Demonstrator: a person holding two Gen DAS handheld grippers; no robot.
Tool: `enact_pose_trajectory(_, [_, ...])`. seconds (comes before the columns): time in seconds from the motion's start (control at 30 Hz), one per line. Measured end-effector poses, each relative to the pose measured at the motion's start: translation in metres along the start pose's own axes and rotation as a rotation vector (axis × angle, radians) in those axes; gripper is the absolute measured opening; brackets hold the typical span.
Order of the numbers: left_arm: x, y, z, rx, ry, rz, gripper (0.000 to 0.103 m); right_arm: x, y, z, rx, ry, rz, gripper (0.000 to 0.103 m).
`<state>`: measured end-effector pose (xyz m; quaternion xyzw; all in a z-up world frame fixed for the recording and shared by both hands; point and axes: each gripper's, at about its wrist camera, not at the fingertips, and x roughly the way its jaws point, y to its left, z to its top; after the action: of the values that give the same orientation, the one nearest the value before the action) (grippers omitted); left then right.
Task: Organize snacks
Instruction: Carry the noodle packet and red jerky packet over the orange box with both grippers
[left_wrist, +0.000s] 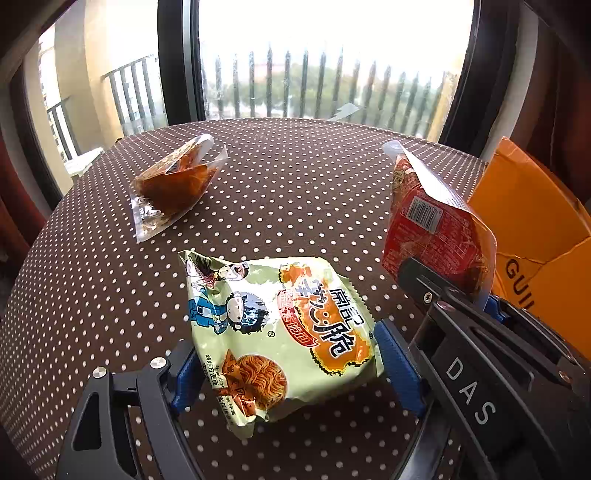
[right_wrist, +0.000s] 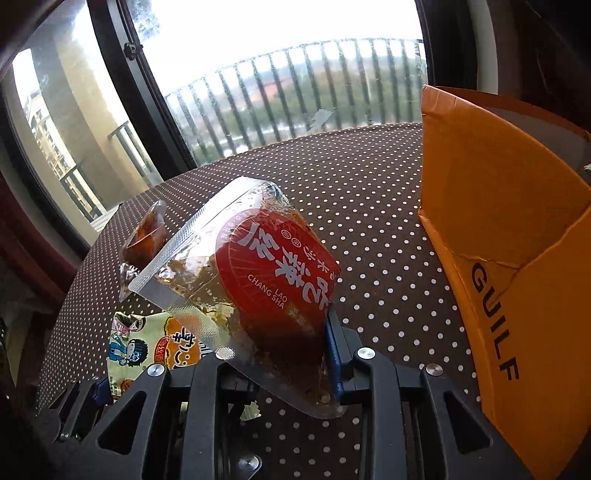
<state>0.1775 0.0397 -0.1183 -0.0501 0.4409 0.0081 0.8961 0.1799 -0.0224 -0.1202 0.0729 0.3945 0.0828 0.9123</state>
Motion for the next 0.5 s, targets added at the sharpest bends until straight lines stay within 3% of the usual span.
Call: enact_pose_trajectory(0.5, [-0.026, -0.004, -0.016, -0.01, -0.028, 0.006, 0.083, -0.025, -0.003, -0.012, -0.026, -0.012, 0.02, 0.031])
